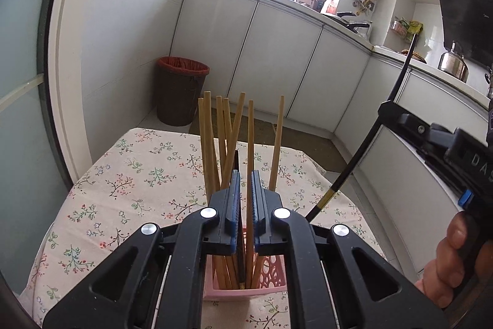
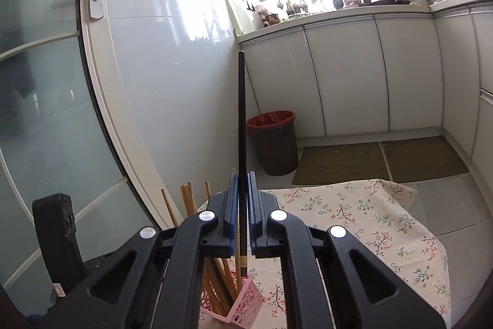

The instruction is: Organize utensils

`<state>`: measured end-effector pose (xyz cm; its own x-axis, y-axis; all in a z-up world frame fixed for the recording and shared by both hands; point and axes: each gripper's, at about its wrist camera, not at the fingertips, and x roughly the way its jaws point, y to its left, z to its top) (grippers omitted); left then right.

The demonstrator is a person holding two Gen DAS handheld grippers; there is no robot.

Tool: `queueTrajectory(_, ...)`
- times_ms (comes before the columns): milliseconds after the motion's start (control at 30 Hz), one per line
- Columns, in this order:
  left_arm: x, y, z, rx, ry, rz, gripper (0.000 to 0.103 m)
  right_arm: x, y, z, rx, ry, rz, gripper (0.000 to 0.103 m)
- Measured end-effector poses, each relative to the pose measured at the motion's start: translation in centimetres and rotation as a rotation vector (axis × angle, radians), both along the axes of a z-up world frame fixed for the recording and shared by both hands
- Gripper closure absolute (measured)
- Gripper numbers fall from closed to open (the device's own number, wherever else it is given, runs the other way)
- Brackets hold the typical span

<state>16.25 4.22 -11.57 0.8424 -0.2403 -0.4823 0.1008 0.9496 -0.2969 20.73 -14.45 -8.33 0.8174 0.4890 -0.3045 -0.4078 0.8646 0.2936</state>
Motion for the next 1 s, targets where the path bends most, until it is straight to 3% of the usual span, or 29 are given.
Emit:
queueTrajectory(67,0.0,0.5,0.2,0.035,0.061,0.023,0.092,0.0,0.9,-0.4,-0.002,0.009,0.028,0.097)
queueTrajectory(133,0.2,1.2,0.0,0.057,0.128,0.054,0.076,-0.3,2.0,-0.9,-0.017,0.012,0.044,0.097)
queueTrajectory(300,0.8,4.5,-0.4,-0.027,0.216,0.135,0.07,-0.3,5.0,-2.7,-0.066,0.035,0.088,0.095)
queueTrajectory(433,0.4,5.0,0.3,-0.019,0.216,0.143,0.067,-0.4,7.5,-4.3,-0.212,0.081,0.113,0.094)
queueTrajectory(700,-1.4,4.5,2.4,-0.008,0.196,0.134,0.058,-2.4,3.6,-1.5,-0.103,0.077,0.035,0.09)
queueTrajectory(900,-4.3,3.4,4.3,0.027,0.19,0.127,0.043,-5.4,0.6,0.7,-0.095,0.103,-0.016,0.06)
queueTrajectory(967,-5.6,3.0,5.0,0.045,0.193,0.123,0.036,-6.7,0.2,1.8,-0.106,0.097,-0.03,0.035)
queueTrajectory(1000,-5.9,2.7,5.4,0.059,0.204,0.104,0.034,-7.6,0.1,2.4,-0.099,0.089,-0.035,0.032)
